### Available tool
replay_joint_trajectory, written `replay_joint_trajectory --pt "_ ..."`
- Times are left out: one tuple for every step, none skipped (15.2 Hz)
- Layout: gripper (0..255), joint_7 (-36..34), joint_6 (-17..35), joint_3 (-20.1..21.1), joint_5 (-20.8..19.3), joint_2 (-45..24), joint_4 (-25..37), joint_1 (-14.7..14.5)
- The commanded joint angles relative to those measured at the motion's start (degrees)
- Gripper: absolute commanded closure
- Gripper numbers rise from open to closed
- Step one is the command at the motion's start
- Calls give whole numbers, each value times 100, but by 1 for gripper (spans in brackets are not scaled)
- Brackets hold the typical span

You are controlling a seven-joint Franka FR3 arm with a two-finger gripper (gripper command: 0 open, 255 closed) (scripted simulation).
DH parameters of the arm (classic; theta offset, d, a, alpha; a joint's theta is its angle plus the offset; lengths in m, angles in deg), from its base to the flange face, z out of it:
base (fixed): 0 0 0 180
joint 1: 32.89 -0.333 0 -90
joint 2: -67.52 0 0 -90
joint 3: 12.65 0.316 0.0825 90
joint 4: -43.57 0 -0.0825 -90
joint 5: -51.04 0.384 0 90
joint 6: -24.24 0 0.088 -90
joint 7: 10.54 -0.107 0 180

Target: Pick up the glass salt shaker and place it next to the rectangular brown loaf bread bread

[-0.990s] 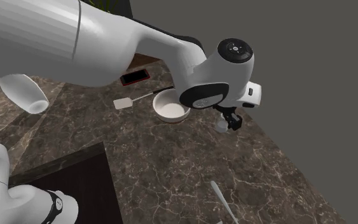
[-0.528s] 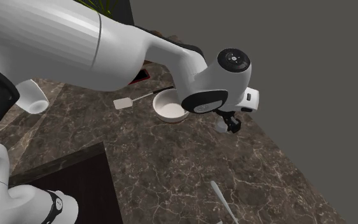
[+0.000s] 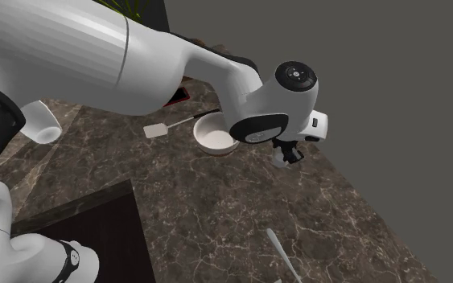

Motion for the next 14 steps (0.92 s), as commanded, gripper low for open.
replay_joint_trajectory --pt "255 0 -1 0 0 -1 0 0" --pt "255 0 -1 0 0 -1 0 0" --pt "255 0 -1 0 0 -1 0 0" --pt "255 0 -1 0 0 -1 -1 0" --pt "255 0 -1 0 0 0 -2 0" --pt "255 0 -1 0 0 0 -2 0" --pt "255 0 1 0 0 -2 -1 0" --pt "255 -19 -61 -8 -17 41 18 -4" --pt "255 -39 -123 -15 -35 84 38 -8" --pt "255 -58 -186 -22 -51 125 62 -11" --pt "255 -77 -249 -30 -68 165 86 -15" --pt "255 -96 -313 -36 -84 205 111 -18" --pt "255 -114 -376 -42 -100 244 137 -20" --pt "255 -132 -441 -48 -116 281 164 -23"
